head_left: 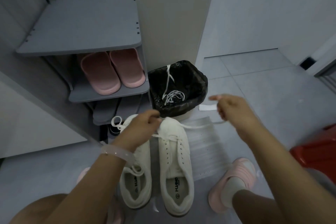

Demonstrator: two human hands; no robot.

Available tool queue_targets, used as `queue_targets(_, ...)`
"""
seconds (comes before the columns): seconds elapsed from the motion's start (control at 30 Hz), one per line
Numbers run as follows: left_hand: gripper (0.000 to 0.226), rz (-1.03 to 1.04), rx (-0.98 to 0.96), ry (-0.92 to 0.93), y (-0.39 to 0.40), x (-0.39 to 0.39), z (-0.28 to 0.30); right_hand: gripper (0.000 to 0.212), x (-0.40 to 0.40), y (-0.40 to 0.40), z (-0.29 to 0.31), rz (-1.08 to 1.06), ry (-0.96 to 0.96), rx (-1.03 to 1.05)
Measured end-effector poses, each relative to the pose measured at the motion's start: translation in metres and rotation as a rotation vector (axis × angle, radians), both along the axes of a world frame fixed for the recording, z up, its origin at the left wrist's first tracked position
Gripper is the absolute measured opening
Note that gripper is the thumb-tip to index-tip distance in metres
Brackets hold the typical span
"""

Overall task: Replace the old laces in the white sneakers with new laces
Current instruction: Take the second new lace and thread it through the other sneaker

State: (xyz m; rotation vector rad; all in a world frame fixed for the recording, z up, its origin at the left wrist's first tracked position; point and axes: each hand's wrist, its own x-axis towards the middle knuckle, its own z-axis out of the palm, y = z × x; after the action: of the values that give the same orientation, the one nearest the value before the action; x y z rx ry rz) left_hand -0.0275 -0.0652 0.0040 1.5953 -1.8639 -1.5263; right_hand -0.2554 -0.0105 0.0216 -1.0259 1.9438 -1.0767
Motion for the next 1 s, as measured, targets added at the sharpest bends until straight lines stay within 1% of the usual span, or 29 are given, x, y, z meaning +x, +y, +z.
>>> queue_targets(0.03,0.021,-0.081,-0.014,-0.063,0.005,-0.004,-0.004,0.026,0.005,0.001,-0.009,0.147,0.182,0.061)
queue_targets(0.07,0.019,-0.167,-0.046,-0.128,0.01,-0.009,-0.009,0.023,0.011,0.002,-0.018,0.299,0.314,0.121)
queue_targets(0.1,0.021,-0.242,-0.091,-0.187,0.015,-0.013,-0.015,0.021,0.016,0.003,-0.029,0.415,0.382,0.181)
queue_targets(0.17,0.024,-0.325,-0.173,-0.261,0.026,-0.022,-0.025,0.014,0.025,0.008,-0.048,0.549,0.36,0.296)
queue_targets(0.2,0.025,-0.331,-0.179,-0.278,0.031,-0.025,-0.032,0.012,0.029,0.01,-0.057,0.593,0.333,0.328)
queue_targets(0.3,0.029,-0.307,-0.14,-0.296,0.041,-0.03,-0.048,0.016,0.041,0.015,-0.076,0.667,0.327,0.326)
queue_targets(0.4,0.027,-0.221,-0.13,-0.261,0.04,-0.033,-0.059,0.017,0.047,0.015,-0.082,0.671,0.364,0.275)
queue_targets(0.47,0.023,-0.156,-0.087,-0.23,0.039,-0.033,-0.063,0.018,0.048,0.015,-0.084,0.661,0.362,0.256)
queue_targets(0.57,0.023,-0.118,-0.058,-0.201,0.038,-0.033,-0.068,0.016,0.051,0.017,-0.086,0.684,0.37,0.222)
queue_targets(0.67,0.025,-0.109,-0.067,-0.175,0.039,-0.033,-0.069,0.01,0.054,0.017,-0.086,0.723,0.495,0.201)
queue_targets(0.83,0.023,-0.094,-0.07,-0.144,0.039,-0.032,-0.072,0.011,0.054,0.015,-0.083,0.744,0.599,0.226)
queue_targets(0.9,0.023,-0.104,-0.076,-0.135,0.039,-0.032,-0.072,0.008,0.057,0.018,-0.087,0.695,0.557,0.222)
queue_targets(0.93,0.022,-0.102,-0.074,-0.125,0.039,-0.031,-0.072,0.005,0.06,0.019,-0.089,0.636,0.513,0.222)
queue_targets(1.0,0.02,-0.101,-0.072,-0.102,0.039,-0.03,-0.073,0.013,0.062,0.021,-0.091,0.447,0.383,0.234)
